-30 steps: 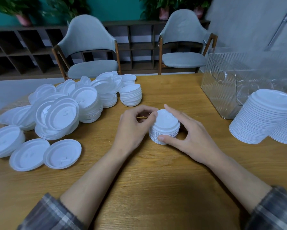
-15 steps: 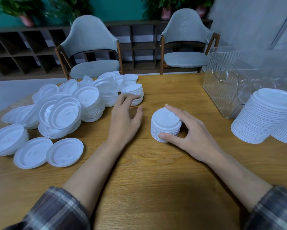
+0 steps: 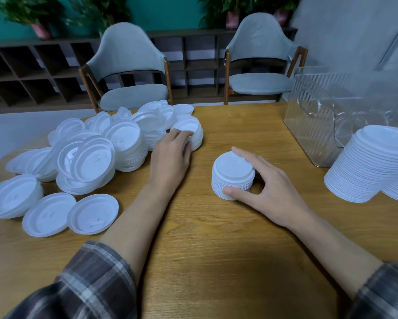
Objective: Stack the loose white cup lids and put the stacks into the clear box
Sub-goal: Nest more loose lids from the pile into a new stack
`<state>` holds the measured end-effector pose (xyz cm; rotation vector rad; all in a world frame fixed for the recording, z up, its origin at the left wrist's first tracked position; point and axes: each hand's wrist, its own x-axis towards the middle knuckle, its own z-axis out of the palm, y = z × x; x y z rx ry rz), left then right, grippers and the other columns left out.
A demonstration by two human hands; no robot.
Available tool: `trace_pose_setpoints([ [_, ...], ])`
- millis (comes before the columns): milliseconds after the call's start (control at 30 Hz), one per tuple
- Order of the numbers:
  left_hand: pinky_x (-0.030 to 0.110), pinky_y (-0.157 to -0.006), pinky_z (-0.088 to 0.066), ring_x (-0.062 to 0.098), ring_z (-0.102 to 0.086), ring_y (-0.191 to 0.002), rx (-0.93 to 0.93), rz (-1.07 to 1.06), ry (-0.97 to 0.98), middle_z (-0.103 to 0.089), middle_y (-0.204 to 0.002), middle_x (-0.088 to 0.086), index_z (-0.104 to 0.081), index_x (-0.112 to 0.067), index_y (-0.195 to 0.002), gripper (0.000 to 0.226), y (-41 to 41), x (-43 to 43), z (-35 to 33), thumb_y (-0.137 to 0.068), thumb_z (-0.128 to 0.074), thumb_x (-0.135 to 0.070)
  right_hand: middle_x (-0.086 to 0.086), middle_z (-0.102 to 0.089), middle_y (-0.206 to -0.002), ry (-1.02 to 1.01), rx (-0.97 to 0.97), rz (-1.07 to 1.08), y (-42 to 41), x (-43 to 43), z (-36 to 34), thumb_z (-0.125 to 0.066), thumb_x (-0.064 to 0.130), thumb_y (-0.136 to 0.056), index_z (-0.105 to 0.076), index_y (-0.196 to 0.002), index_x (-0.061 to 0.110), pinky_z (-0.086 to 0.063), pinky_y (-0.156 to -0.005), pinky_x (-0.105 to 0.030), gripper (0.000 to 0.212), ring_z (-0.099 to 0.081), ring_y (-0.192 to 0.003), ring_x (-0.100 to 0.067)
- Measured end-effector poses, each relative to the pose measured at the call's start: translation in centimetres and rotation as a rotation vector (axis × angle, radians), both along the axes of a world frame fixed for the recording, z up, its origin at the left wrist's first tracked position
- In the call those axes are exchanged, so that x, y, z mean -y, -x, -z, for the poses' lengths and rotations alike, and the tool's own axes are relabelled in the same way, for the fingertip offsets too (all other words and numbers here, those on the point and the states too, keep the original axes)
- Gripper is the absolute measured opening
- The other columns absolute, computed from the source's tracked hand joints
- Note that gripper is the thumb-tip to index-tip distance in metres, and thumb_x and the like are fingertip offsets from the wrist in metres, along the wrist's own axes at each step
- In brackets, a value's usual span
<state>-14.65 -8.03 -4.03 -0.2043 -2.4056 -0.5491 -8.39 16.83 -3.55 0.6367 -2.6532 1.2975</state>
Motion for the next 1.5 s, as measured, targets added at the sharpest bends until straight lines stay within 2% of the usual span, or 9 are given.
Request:
trace_pose_setpoints([
  [267,0.044,-0.067,-0.057,0.025,-0.069,-0.088,-0.037,0.06,0.0,-0.07,-0.102,0.001,-0.077,-0.013,-0.113,0.018,-3.2,-0.5,-0.7,-0.098,-0.067,-0.015,0.03,-0.051,-0.143,-0.007,0.003,-0.006,-0.1,0.0,-0.2,-0.082,0.058,-0.079,-0.043,-0.151,0.052,-0.029,-0.101,-0.001,0.083,-0.041,-0.135,0.011],
  [567,0.036,-0.083,-0.055,0.007,-0.064,-0.086,0.018,0.178,-0.155,-0.069,-0.093,-0.008,-0.075,-0.017,-0.12,0.03,-4.6,-0.8,-1.7,-0.091,-0.08,-0.014,0.035,-0.049,-0.138,-0.02,-0.022,0.039,-0.2,0.0,-0.2,-0.081,0.061,-0.077,-0.042,-0.152,0.051,-0.026,-0.096,0.006,0.084,-0.038,-0.128,0.022],
  [733,0.014,-0.082,-0.052,0.002,-0.067,-0.091,0.011,0.206,-0.49,-0.072,-0.094,-0.013,-0.077,-0.018,-0.115,0.024,-5.6,-1.6,-3.7,-0.091,-0.082,-0.017,0.036,-0.051,-0.136,-0.013,-0.035,0.039,-0.1,-0.1,-0.2,-0.084,0.058,-0.076,-0.045,-0.151,0.049,-0.025,-0.095,0.006,0.084,-0.039,-0.128,0.022],
  [800,0.017,-0.083,-0.055,0.004,-0.07,-0.096,0.036,0.216,-0.653,-0.075,-0.101,-0.011,-0.077,-0.019,-0.114,0.021,-6.2,-2.2,-4.3,-0.093,-0.079,-0.019,0.033,-0.052,-0.137,-0.004,-0.033,0.031,-0.1,-0.1,-0.3,-0.085,0.055,-0.076,-0.046,-0.151,0.047,-0.026,-0.096,0.005,0.085,-0.041,-0.129,0.02],
  [900,0.036,-0.087,-0.063,0.01,-0.074,-0.091,0.138,0.263,-0.956,-0.074,-0.106,0.0,-0.076,-0.016,-0.115,0.018,-6.3,-2.5,-4.8,-0.098,-0.072,-0.014,0.032,-0.051,-0.143,0.019,-0.04,0.023,-0.1,-0.1,-0.3,-0.084,0.057,-0.075,-0.048,-0.151,0.042,-0.029,-0.103,0.0,0.085,-0.042,-0.134,0.015],
  [967,0.037,-0.083,-0.065,0.01,-0.074,-0.09,0.258,0.312,-1.092,-0.072,-0.111,0.005,-0.076,-0.015,-0.119,0.022,-6.3,-2.7,-4.9,-0.099,-0.068,-0.009,0.03,-0.052,-0.143,0.038,-0.044,0.017,-0.1,0.0,-0.3,-0.079,0.059,-0.077,-0.05,-0.151,0.039,-0.034,-0.109,-0.009,0.082,-0.045,-0.135,0.01],
  [1133,0.026,-0.069,-0.059,0.01,-0.067,-0.077,0.36,0.336,-0.938,-0.072,-0.107,0.015,-0.078,-0.016,-0.116,0.022,-6.4,-3.8,-3.8,-0.1,-0.065,-0.007,0.024,-0.056,-0.143,0.096,-0.006,0.018,0.1,-0.2,0.0,-0.086,0.052,-0.079,-0.036,-0.156,0.045,-0.045,-0.113,-0.031,0.092,-0.052,-0.133,0.003],
  [1267,0.02,-0.066,-0.048,0.008,-0.054,-0.066,0.315,0.287,-0.748,-0.072,-0.087,0.001,-0.079,-0.029,-0.111,0.017,-6.3,-4.4,-2.4,-0.097,-0.072,-0.021,0.023,-0.055,-0.145,0.101,-0.016,0.015,0.1,-0.2,-0.1,-0.087,0.048,-0.079,-0.034,-0.156,0.048,-0.045,-0.115,-0.037,0.093,-0.051,-0.136,0.001],
  [1500,0.024,-0.068,-0.05,0.013,-0.062,-0.071,0.242,0.289,-0.659,-0.071,-0.086,-0.005,-0.081,-0.032,-0.11,0.014,-6.6,-5.3,-1.6,-0.098,-0.074,-0.033,0.026,-0.05,-0.148,0.039,-0.045,0.023,0.1,-0.2,-0.2,-0.083,0.052,-0.081,-0.038,-0.156,0.044,-0.036,-0.114,-0.019,0.088,-0.042,-0.137,0.009],
])
